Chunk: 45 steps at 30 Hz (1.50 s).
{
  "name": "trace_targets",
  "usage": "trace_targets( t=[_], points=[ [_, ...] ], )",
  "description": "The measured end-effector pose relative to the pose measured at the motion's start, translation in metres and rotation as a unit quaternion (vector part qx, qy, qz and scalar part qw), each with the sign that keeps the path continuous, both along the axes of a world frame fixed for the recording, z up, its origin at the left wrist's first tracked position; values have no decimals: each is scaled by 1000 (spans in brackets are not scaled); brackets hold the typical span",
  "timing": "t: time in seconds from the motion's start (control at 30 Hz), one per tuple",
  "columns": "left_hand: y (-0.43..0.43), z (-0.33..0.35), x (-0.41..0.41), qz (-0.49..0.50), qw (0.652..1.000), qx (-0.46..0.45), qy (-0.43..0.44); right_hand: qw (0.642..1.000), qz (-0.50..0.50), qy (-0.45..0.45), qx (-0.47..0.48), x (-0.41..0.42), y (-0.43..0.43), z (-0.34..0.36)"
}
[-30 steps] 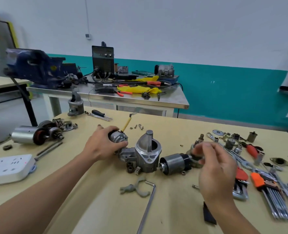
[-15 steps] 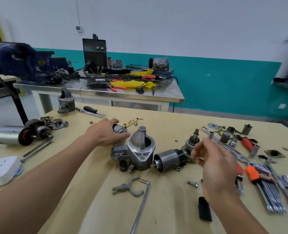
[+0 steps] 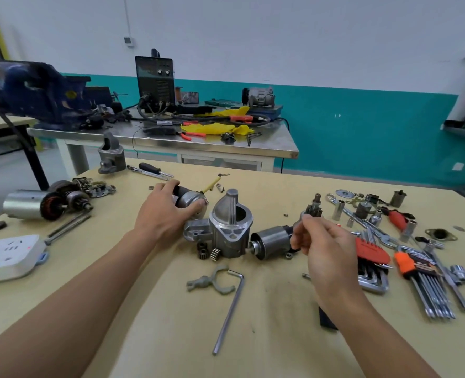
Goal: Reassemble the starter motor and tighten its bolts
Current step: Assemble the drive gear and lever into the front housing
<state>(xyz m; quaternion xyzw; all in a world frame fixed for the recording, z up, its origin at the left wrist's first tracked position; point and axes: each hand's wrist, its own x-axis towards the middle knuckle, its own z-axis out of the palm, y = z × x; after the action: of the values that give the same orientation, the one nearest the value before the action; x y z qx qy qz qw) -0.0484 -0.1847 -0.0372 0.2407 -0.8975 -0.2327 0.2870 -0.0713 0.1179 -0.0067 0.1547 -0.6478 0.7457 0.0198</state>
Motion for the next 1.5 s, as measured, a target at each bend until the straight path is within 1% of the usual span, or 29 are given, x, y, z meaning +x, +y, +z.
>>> trace_targets(
  t=[0.23, 0.43, 0.57, 0.67, 0.73, 0.8, 0.93, 1.03, 1.1, 1.13, 1.2, 1.27, 1.33, 1.5],
  points=[
    [-3, -6, 2, 4, 1000, 15, 24, 1000, 8, 0, 7, 0, 1, -1],
    [11, 4, 2, 4, 999, -9, 51, 1000, -6, -11, 2, -5, 1, -4],
    [18, 9, 7, -1, 999, -9, 48, 1000, 0, -12, 5, -7, 1, -6],
    [18, 9, 9, -8, 999, -4, 42, 1000, -1, -18, 26, -13, 6, 0],
    [17, 8, 9, -13, 999, -1, 39, 999, -27, -23, 26, -24, 11, 10],
    [15, 7, 9, -14, 999, 5, 35, 997, -73, -12, 35, -41, 18, 22],
    [15, 7, 6, -25, 999, 14, 38, 989, -128, 24, 77, -74, 35, 36],
    [16, 8, 3, -32, 998, 13, 43, 979, -149, 38, 134, -94, 42, 33],
    [16, 9, 1, -28, 999, 12, 42, 977, -116, 47, 174, -101, 42, 29],
    [15, 10, 0, -24, 999, 13, 41, 971, -88, 50, 217, -103, 40, 27],
    [14, 11, -2, -23, 999, 18, 42, 950, -39, 60, 304, -106, 36, 22],
    [15, 11, -2, -23, 998, 25, 46, 929, -21, 82, 360, -103, 29, 17],
    [15, 11, -1, -21, 998, 32, 47, 916, -19, 108, 386, -102, 24, 9],
    [12, 11, 4, -4, 999, 39, 38, 904, -51, 153, 395, -101, 21, -4]
  ],
)
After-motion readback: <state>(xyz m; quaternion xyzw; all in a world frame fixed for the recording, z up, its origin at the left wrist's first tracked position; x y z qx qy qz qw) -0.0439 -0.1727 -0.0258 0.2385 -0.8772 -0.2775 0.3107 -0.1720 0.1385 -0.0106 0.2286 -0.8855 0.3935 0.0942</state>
